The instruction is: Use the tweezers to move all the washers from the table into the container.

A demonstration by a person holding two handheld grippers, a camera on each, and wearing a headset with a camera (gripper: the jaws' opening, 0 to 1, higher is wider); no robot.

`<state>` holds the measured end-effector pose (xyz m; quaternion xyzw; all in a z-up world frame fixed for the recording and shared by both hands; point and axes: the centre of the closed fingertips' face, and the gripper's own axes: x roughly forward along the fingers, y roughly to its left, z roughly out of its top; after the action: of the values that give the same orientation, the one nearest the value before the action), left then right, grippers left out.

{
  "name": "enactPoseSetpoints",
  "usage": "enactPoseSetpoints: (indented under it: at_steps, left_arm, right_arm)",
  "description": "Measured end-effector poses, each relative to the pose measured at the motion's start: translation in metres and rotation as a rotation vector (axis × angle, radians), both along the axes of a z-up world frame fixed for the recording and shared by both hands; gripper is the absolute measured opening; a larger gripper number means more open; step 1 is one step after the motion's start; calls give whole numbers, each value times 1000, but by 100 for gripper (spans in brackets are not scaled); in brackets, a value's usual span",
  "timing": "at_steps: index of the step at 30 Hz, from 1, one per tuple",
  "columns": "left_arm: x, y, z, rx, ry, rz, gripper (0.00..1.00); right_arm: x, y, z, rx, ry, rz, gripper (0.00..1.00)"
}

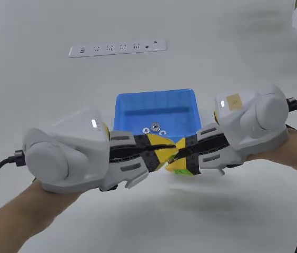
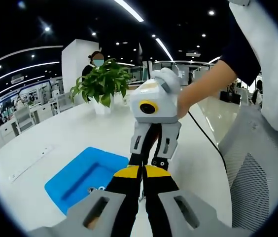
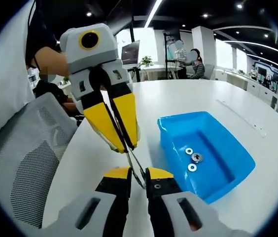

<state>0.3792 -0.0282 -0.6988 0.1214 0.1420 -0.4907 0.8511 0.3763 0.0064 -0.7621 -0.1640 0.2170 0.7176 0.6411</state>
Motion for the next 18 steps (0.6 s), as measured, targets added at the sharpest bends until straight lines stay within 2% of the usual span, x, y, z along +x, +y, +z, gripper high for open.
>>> enactPoseSetpoints:
  at_steps: [2, 5, 11, 14, 18]
  left_arm:
    - [0, 0, 0, -3, 3, 0, 5]
    - [1, 0, 0, -3, 5, 7, 5]
    - [2, 3, -2, -11, 28, 48, 6]
    - [-2, 5, 0, -16, 22, 54, 6]
    - [-6, 8, 8, -71, 52, 71, 10]
  right_arm:
    - [-1, -1, -1, -5, -14, 17, 12]
    - [-1, -1, 0, 0, -75, 62, 11]
    - [-5, 0, 0, -9, -110, 68, 10]
    - [-9, 0, 2, 2, -100, 63, 10]
    - [-9, 2, 8, 17, -97, 51, 10]
